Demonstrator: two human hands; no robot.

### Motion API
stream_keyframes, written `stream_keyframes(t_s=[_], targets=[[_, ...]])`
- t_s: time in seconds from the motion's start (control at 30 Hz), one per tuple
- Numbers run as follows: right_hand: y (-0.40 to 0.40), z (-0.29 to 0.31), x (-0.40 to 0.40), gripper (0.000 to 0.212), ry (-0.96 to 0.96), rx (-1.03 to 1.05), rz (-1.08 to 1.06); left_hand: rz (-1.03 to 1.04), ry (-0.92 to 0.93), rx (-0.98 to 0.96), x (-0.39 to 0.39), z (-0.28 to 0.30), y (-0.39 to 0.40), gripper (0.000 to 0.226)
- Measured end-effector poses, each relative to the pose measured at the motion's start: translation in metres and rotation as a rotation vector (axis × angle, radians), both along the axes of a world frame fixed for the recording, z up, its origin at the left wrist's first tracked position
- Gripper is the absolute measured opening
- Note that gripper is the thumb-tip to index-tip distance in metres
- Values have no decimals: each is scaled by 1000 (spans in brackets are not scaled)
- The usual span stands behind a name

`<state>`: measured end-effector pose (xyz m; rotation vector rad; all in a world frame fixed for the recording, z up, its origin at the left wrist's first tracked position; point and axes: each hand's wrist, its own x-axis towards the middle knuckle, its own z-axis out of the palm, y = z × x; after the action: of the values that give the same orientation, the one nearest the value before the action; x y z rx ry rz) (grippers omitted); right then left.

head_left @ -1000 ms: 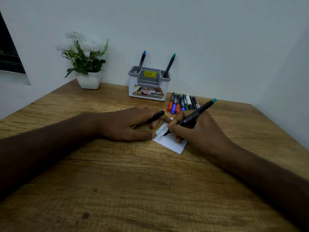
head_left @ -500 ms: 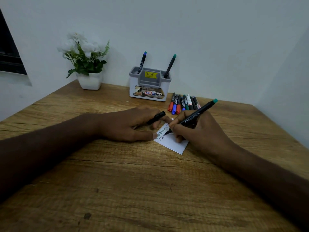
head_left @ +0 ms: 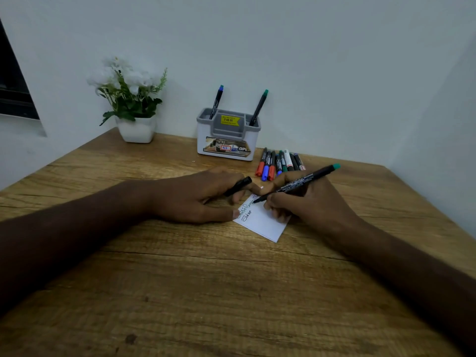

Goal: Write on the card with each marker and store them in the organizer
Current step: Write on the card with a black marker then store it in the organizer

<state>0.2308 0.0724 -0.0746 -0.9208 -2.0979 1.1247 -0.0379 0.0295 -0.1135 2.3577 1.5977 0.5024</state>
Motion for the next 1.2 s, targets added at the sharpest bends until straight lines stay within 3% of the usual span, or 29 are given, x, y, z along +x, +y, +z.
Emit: stream_keyframes(t_s=[0.13,0.33,1.2], targets=[[0,-2,0,7,-9,33,-17,7,-8,-4,-2,-2,-3,50],[1,-3,-2,13,-58,92,6,11,13,-11,-2,-2,-3,65],[6,-7,-2,6,-40,53,-10,32,77,8,-7,-15,6,65]])
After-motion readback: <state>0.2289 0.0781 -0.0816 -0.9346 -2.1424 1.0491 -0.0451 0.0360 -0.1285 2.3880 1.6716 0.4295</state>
